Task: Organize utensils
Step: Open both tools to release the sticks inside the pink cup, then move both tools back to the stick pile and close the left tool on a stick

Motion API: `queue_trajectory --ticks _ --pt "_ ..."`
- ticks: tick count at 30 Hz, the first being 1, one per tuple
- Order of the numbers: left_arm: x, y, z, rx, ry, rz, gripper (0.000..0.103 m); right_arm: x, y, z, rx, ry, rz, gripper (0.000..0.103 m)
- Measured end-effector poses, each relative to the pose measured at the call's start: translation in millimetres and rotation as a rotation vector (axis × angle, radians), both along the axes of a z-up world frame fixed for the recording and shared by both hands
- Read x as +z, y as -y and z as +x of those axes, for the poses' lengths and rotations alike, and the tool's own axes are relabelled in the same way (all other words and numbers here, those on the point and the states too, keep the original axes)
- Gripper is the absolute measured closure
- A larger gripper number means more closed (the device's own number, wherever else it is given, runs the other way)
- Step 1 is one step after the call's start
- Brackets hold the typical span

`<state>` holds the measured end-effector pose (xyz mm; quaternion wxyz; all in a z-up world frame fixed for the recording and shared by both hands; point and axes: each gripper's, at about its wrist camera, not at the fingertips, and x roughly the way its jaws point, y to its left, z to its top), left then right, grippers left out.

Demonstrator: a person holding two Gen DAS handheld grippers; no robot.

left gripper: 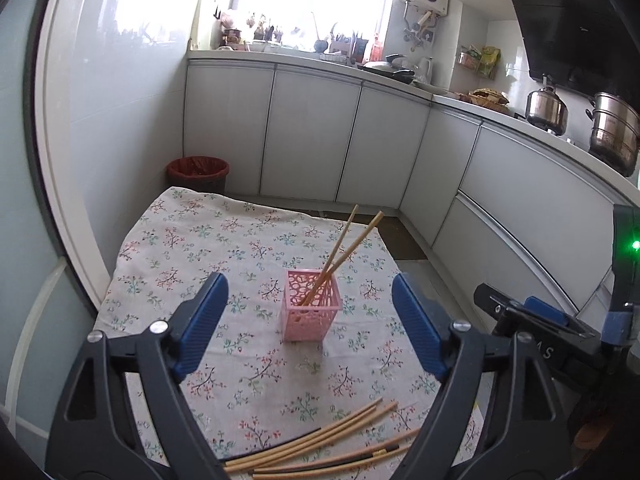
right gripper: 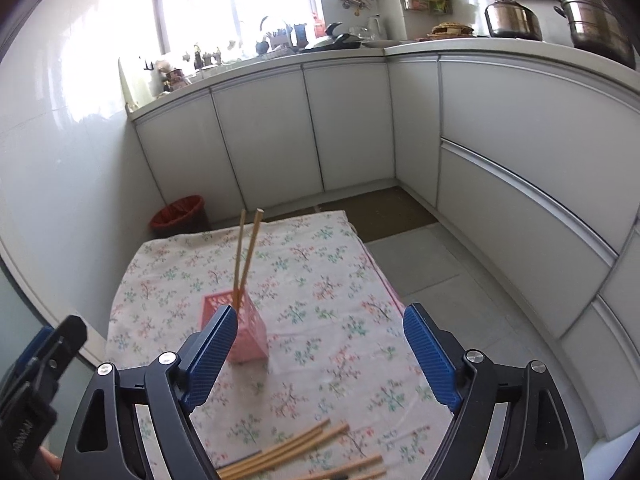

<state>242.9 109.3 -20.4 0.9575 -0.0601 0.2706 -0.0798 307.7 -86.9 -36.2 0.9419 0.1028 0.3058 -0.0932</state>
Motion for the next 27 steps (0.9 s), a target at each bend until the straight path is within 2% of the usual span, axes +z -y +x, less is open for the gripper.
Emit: queue_trajectory --ticks 4,8,13,16,20,23,25,27 --pt "2 0 -14 0.003 0.002 0.007 0.017 1 1 -24 -0.023 0.026 -0.056 0.014" --pt "0 1 -25 0.013 -0.006 0.016 0.008 2 0 -46 -0.054 0.047 -0.115 0.011" --pt "-8 8 -36 -0.009 -0.044 0.078 0.007 -4 5 -76 -0.093 0.019 -0.150 0.010" --pt "-17 12 -38 -0.034 -0.096 0.120 0.007 -19 18 -99 -0.104 -0.022 -0.093 0.010" --pt "-40 18 -26 -0.124 -0.242 0.178 0.006 -55 38 -127 -0.083 -0.151 0.055 0.009" --pt "-62 30 -16 -0.197 -0.358 0.263 0.006 -81 46 -145 -0.042 -0.246 0.194 0.009" --pt "-80 40 -10 -0.255 -0.436 0.324 0.006 -94 45 -153 -0.018 -0.287 0.255 0.009" --pt "-94 50 -8 -0.324 -0.500 0.348 0.006 -101 44 -156 -0.008 -0.317 0.289 0.009"
